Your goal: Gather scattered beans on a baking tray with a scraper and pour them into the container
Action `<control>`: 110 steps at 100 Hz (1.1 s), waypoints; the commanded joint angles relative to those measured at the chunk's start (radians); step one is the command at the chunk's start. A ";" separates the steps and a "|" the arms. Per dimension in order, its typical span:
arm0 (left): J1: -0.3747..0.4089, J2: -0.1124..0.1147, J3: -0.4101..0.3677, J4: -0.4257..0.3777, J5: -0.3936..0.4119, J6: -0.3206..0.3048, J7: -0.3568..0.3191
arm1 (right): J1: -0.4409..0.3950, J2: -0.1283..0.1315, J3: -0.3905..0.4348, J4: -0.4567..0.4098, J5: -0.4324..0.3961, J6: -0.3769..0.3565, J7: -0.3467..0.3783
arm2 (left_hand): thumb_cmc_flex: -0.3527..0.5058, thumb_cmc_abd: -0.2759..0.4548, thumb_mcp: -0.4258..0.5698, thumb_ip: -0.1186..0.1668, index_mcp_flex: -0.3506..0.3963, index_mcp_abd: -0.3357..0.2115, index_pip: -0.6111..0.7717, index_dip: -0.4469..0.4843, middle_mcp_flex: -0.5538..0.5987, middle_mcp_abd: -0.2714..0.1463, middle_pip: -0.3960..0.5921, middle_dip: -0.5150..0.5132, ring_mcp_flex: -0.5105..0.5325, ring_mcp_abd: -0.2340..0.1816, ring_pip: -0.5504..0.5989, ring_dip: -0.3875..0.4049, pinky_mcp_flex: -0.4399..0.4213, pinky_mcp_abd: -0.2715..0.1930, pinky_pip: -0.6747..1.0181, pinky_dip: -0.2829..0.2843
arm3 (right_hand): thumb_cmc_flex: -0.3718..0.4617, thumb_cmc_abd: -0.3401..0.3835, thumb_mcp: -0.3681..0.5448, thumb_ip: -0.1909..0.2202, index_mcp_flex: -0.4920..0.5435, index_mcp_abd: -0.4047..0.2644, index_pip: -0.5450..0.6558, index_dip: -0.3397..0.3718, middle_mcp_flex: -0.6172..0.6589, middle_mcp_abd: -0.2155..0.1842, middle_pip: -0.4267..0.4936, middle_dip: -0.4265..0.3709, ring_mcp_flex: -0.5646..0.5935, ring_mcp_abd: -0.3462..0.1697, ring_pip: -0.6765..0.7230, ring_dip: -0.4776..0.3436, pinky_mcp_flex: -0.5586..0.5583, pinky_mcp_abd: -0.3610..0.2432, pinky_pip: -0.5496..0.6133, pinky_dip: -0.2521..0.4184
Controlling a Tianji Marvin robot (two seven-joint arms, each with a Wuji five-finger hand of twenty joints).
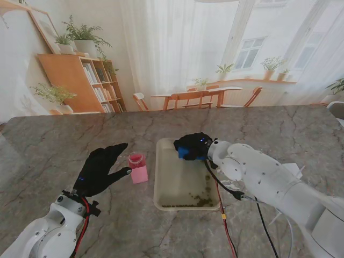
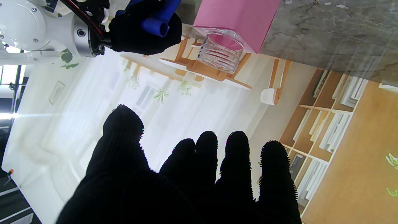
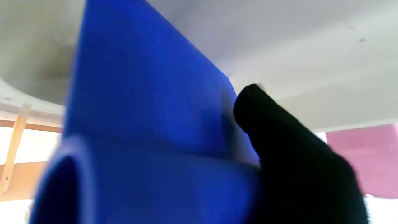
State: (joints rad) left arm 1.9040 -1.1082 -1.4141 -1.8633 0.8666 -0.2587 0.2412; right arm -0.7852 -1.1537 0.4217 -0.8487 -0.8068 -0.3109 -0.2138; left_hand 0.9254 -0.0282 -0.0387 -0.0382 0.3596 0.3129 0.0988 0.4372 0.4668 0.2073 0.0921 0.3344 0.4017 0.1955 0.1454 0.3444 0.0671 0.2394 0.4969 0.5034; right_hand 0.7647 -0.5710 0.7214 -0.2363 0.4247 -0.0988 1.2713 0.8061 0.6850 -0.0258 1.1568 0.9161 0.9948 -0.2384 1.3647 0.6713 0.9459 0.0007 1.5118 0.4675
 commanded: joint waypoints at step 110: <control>0.023 -0.004 -0.008 -0.009 0.008 0.000 0.027 | -0.344 0.102 0.299 -0.331 -0.129 -0.009 0.154 | 0.017 0.034 0.000 0.006 0.016 -0.013 0.002 0.004 0.008 -0.033 -0.005 0.015 0.011 -0.007 0.008 0.007 -0.002 0.021 -0.016 0.016 | -0.045 -0.014 0.032 0.025 0.065 -0.028 0.065 0.077 0.046 0.009 0.029 0.057 0.065 -0.066 0.050 0.003 0.033 -0.003 0.118 0.045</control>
State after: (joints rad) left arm 1.9216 -1.1092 -1.4241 -1.8678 0.8740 -0.2591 0.2650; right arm -1.0937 -1.0607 0.7285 -1.1853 -0.9303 -0.3176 -0.0883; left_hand 0.9254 -0.0282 -0.0387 -0.0383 0.3596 0.3129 0.0988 0.4372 0.4668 0.2073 0.0921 0.3344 0.4017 0.1955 0.1454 0.3444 0.0671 0.2409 0.4968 0.5034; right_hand 0.6828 -0.5980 0.7242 -0.2363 0.4472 -0.0923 1.2943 0.8568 0.7107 -0.0246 1.1569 0.9527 0.9957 -0.2045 1.4228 0.7016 0.9528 0.0009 1.5725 0.4915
